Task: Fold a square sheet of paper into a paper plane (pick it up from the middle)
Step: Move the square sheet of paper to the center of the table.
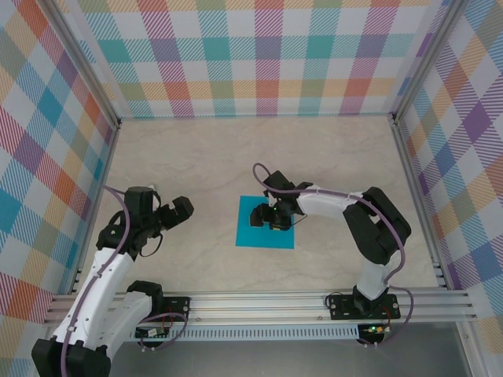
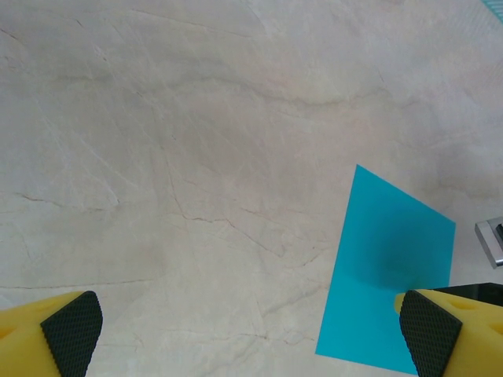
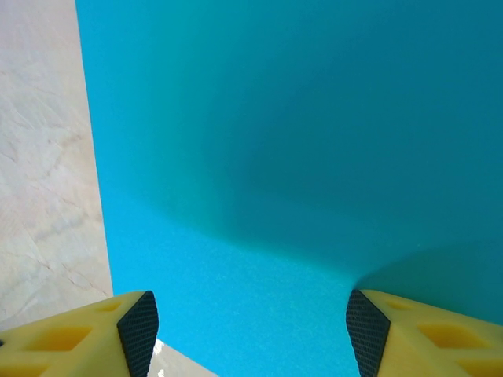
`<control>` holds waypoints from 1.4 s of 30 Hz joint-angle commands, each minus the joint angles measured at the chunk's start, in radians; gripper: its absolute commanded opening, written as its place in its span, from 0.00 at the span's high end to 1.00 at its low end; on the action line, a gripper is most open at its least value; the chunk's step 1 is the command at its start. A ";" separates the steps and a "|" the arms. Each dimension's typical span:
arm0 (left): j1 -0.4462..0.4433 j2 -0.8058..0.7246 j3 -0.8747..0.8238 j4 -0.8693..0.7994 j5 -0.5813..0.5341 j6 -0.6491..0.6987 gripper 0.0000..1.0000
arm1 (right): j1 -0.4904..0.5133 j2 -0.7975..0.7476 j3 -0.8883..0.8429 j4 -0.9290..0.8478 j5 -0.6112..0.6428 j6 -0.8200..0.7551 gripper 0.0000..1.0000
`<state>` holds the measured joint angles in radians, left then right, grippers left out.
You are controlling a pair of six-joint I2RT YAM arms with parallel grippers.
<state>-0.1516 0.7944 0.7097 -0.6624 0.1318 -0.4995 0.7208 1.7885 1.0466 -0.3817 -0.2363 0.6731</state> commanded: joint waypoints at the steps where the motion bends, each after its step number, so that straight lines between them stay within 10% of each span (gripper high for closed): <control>1: 0.013 0.029 0.075 -0.124 0.047 0.082 0.00 | 0.002 -0.049 -0.034 -0.005 -0.046 0.014 0.32; 14: 0.013 -0.001 -0.001 -0.048 0.083 0.058 0.00 | -0.055 -0.187 0.024 -0.119 0.012 -0.083 0.30; 42: -0.022 0.208 -0.088 0.261 0.251 -0.071 0.00 | -0.212 0.142 0.138 -0.098 -0.058 -0.163 0.34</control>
<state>-0.1612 0.9718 0.6262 -0.4717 0.3569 -0.5579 0.5026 1.8671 1.1534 -0.4767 -0.2779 0.5716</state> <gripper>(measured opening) 0.999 0.662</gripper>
